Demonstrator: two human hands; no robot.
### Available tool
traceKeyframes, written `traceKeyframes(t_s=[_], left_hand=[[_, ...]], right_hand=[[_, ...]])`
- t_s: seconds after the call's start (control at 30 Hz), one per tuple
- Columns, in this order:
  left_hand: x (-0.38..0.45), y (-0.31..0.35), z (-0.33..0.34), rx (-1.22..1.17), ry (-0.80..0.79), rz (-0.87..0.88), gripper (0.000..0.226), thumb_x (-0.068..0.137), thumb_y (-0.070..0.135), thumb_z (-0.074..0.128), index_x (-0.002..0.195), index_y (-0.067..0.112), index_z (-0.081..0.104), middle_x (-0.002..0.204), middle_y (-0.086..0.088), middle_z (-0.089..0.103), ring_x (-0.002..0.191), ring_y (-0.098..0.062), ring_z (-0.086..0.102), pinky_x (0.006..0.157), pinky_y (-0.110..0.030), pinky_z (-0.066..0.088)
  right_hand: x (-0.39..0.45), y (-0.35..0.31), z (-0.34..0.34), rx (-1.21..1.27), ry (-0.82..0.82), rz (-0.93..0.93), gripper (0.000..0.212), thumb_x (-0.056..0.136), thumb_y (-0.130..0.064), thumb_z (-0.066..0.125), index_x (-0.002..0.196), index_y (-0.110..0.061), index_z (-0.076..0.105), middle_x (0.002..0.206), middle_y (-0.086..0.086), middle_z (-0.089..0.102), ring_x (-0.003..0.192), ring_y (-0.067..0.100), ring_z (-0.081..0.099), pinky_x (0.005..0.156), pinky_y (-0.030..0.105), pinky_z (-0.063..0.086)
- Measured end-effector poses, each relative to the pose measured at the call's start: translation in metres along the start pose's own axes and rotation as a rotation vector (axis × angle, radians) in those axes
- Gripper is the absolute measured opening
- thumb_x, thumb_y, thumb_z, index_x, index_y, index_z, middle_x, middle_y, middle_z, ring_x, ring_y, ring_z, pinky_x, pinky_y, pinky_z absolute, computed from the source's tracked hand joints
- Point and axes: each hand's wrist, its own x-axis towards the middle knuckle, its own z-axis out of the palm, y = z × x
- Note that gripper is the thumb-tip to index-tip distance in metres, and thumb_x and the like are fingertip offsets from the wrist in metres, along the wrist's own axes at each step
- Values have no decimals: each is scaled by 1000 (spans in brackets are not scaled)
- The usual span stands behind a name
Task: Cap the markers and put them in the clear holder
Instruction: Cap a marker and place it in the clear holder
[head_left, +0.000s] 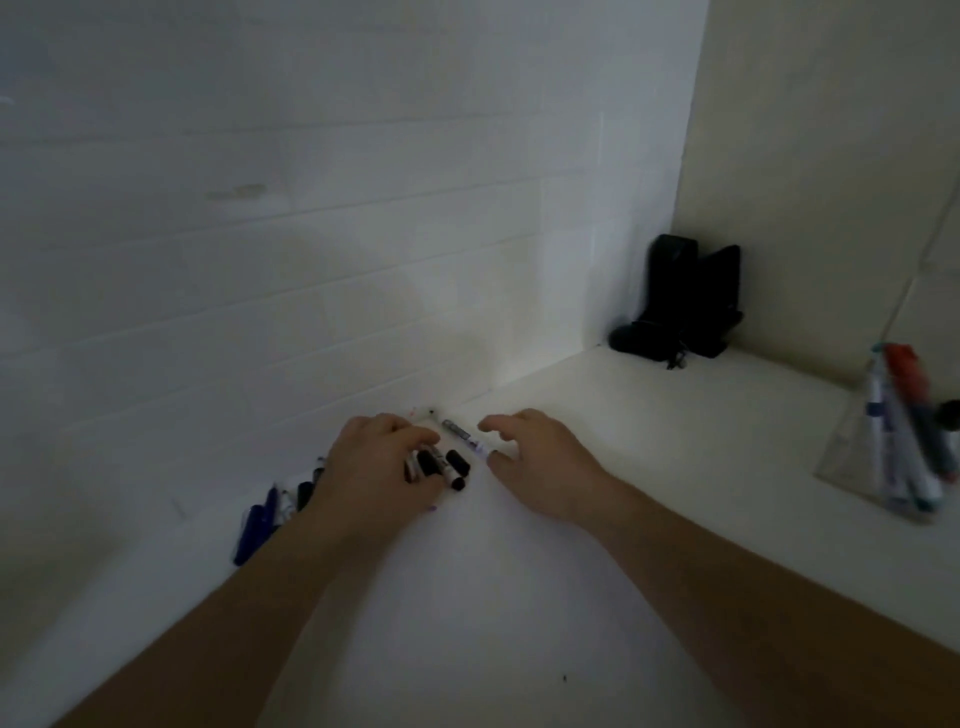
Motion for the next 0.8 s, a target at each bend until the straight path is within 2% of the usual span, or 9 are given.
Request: traceKeyframes(t_s=[0.13,0.23,0.33,0.4,0.47,0.5,0.63,0.7,0.8], left_hand=[[4,2,8,0,-1,9,64,74,65,57,133,39,59,133,9,56,127,-24,39,106,-38,37],[9,5,11,14,-1,3,62,76,67,58,132,42,58,132,12,55,126,-23,39,106,-37,36],[14,12,15,33,-40,11,59,80,64,57,134,40,57,134,13,55,126,-23,39,106,-37,36],[19,19,17,54,-73,19,57,82,61,55,134,41,56,134,14,56,124,-23,40,104,-39,37],[23,27,19,88,-86,28,52,84,56,54,134,42,56,131,13,60,122,-23,42,101,-38,36],[25,31,19,112,-83,33,49,84,52,54,132,42,58,125,13,63,120,-23,43,99,-39,36],[31,41,23,158,-17,57,39,86,48,55,123,43,65,106,13,72,111,-20,50,95,-38,35],[31,44,23,35,32,96,35,87,46,58,120,43,66,107,14,71,105,-15,57,93,-33,40],[18,54,18,-428,10,40,24,90,30,66,111,42,71,100,17,69,83,0,62,76,-16,46]], right_hand=[[31,-8,15,-109,-114,-46,43,97,-21,49,136,-31,63,128,12,58,115,34,56,101,37,45],[34,-6,12,-211,-167,-64,42,93,-29,44,125,-25,71,127,9,62,111,34,58,102,41,43],[18,5,0,-240,-105,-31,29,94,-30,50,105,-24,76,106,5,64,96,27,63,88,39,50],[0,16,-15,-260,-83,32,20,97,-34,55,98,-24,73,98,3,59,89,22,60,78,34,49],[-19,26,-34,-232,-71,126,5,95,-34,60,97,-31,64,98,-1,57,89,21,57,74,32,44],[-26,30,-42,-199,-64,170,5,94,-33,62,97,-33,58,99,-3,58,89,21,57,73,32,44],[-50,40,-63,-22,-31,248,30,94,-30,63,117,-38,47,97,-8,65,73,14,61,71,33,54],[-59,46,-66,76,3,257,42,94,-28,64,128,-40,45,94,-9,64,71,11,62,65,31,53],[-66,58,-66,222,61,278,45,94,-21,64,132,-41,50,98,-10,60,77,13,64,58,23,50]])
